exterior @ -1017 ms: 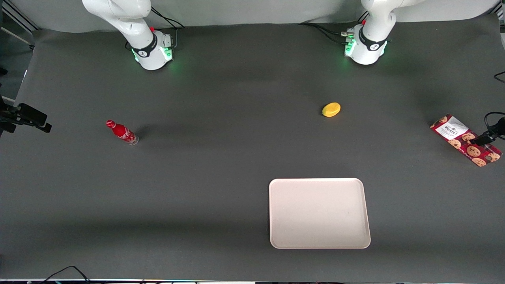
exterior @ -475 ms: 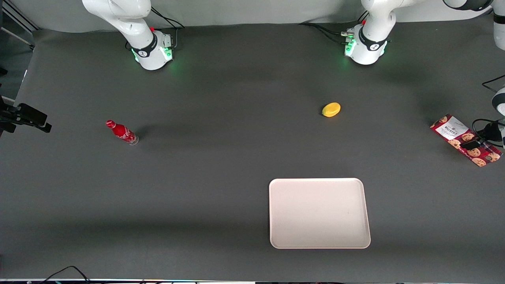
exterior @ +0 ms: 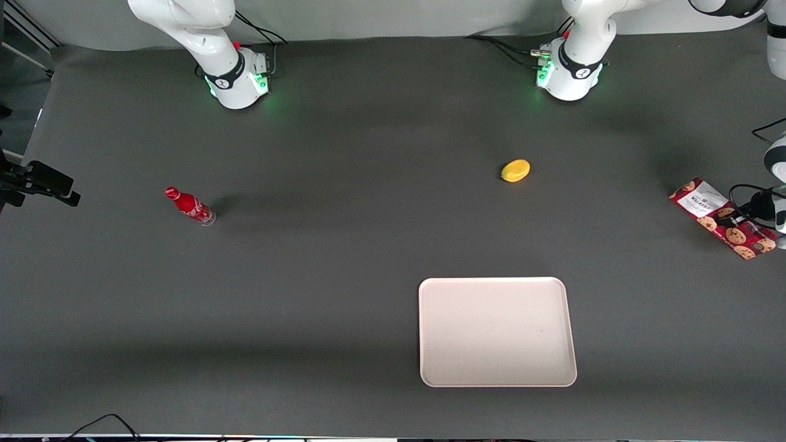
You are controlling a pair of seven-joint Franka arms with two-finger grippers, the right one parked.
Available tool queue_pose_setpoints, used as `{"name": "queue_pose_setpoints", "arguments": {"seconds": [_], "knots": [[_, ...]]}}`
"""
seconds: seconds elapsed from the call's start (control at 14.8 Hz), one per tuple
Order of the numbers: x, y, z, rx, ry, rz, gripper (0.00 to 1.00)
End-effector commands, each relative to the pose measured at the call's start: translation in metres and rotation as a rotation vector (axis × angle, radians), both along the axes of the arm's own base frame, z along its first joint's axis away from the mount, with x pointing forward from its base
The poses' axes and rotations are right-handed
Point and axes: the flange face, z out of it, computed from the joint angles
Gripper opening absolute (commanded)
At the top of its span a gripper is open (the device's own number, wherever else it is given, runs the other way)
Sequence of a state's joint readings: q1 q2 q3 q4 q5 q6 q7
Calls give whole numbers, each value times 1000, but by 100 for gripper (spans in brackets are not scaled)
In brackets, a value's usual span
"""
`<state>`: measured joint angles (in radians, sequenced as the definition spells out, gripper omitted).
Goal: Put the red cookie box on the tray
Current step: 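Close the left gripper on the end of the red cookie box, then lift the cookie box upright with the left gripper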
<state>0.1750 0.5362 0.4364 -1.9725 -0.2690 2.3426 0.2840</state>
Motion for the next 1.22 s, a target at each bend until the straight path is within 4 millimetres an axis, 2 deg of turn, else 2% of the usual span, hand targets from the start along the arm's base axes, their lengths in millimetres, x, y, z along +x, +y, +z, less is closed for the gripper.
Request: {"name": "queue_pose_setpoints", "arguments": {"seconds": [0.0,0.14,0.27,0.41,0.47,0.54,0.68,0.81,0.95,1.02,1.15], "knots": [[3,-5,7,-38,7,-66,0],[7,-5,11,-34,6,-79,0],[16,-4,25,-45,4,-113,0],[42,-4,63,-85,17,-181,0],[57,-7,90,-101,34,-211,0],[77,-21,119,-116,49,-245,0],[112,-61,164,-110,66,-340,0],[142,-105,195,-97,51,-443,0],[168,-166,226,-81,35,-538,0],[175,-190,239,-80,32,-548,0],[190,-254,253,-81,11,-591,0]]}}
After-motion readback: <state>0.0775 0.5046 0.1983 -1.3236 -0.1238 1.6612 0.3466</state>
